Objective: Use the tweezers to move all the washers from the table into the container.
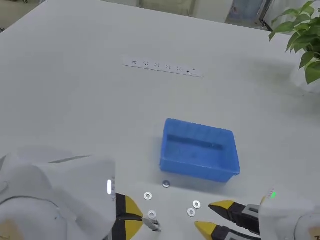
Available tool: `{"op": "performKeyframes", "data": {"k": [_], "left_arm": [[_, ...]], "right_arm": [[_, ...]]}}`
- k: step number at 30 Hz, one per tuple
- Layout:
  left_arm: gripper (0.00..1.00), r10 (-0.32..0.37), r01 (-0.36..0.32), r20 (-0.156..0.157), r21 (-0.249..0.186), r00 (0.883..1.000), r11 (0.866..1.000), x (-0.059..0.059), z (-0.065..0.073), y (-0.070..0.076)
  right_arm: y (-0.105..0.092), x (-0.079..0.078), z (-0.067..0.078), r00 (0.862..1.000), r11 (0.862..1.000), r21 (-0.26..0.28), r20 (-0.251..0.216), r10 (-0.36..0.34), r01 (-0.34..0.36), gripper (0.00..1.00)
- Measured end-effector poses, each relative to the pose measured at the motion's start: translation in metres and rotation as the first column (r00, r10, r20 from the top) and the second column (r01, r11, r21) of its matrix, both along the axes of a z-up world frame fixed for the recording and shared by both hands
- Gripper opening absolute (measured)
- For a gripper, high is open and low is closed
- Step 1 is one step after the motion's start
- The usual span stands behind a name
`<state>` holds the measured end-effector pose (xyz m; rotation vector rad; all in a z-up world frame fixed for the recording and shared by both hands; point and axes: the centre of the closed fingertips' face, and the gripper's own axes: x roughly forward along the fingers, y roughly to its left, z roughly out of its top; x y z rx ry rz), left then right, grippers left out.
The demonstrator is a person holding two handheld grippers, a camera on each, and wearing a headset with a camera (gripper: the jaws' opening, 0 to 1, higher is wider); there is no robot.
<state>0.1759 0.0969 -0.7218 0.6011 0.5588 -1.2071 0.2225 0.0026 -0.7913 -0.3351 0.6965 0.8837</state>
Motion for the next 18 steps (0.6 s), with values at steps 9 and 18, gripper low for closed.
{"op": "performKeyframes", "data": {"k": [9, 18], "left_arm": [[0.00, -0.050, 0.050, 0.012, 0.008, 0.999, 0.999, 0.002, 0.005, -0.014], [0.00, -0.064, 0.064, 0.009, 0.014, 0.998, 0.998, 0.004, 0.005, -0.016]], "right_arm": [[0.003, -0.001, 0.002, 1.000, 1.000, 0.006, 0.003, 0.014, -0.014, 0.21], [0.044, -0.022, 0.020, 0.962, 0.962, 0.046, 0.073, 0.265, -0.268, 0.26]]}}
